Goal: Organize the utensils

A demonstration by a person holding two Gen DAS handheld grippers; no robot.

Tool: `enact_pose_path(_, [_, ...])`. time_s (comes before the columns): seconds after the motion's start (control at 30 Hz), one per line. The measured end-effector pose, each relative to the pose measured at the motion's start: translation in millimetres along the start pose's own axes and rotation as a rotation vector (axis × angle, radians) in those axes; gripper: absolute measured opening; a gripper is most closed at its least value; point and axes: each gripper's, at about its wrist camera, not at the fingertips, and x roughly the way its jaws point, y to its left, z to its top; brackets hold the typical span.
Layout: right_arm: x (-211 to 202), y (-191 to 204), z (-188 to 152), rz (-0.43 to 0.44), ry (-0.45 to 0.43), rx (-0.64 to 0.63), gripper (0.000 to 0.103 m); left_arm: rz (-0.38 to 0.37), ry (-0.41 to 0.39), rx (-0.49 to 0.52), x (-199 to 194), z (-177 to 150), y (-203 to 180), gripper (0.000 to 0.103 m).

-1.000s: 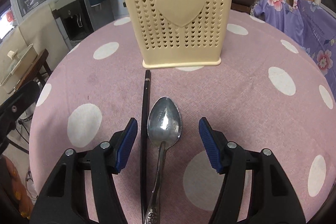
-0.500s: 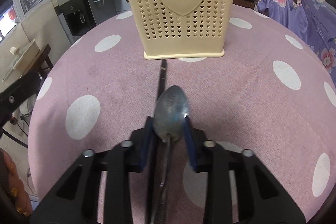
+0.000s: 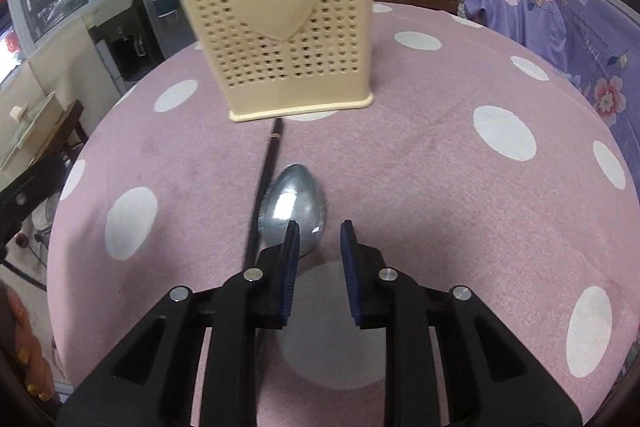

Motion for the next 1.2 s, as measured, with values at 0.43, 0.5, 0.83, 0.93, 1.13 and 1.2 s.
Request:
enact_pose_path(0.43, [-6.2,10.6,-23.4,-0.101,0.025,-0.058,0.007,-0.007,0.002,0.016,-1.4,0.4,-9.5,0.098])
enact_pose_path(0.5, [-8.3,-2.0,-23.5,-0.115,0.021,-0.039,0.007,-0.010,0.003,0.018,-1.2,0.2,-11.3,0.098])
enact_pose_path(0.83, [-19.7,-35.1,-19.9,-0.018,-0.008,-0.010,0.058,-0.029,0.014,0.030,1.4,-2.4,-22.6,0.098])
enact_pose_path(0.93, [-16.1,-26.2,-7.4,-0.056,-0.030,-0.074,0.057,-0.025,0.013,0.033,0.1,-2.7,-22.4,0.098])
enact_pose_path(1.13, [14.3,-27.8,13.8,-0.058,0.027,-0.078,0.055,-0.021,0.019,0.030,-0.6,-3.2,-17.7,0.098])
enact_pose_path(1.2, [20.0,-27.6,17.2,-0.058,0.031,-0.075,0.049,-0.021,0.026,0.032,0.6,-3.9,-17.4,0.098])
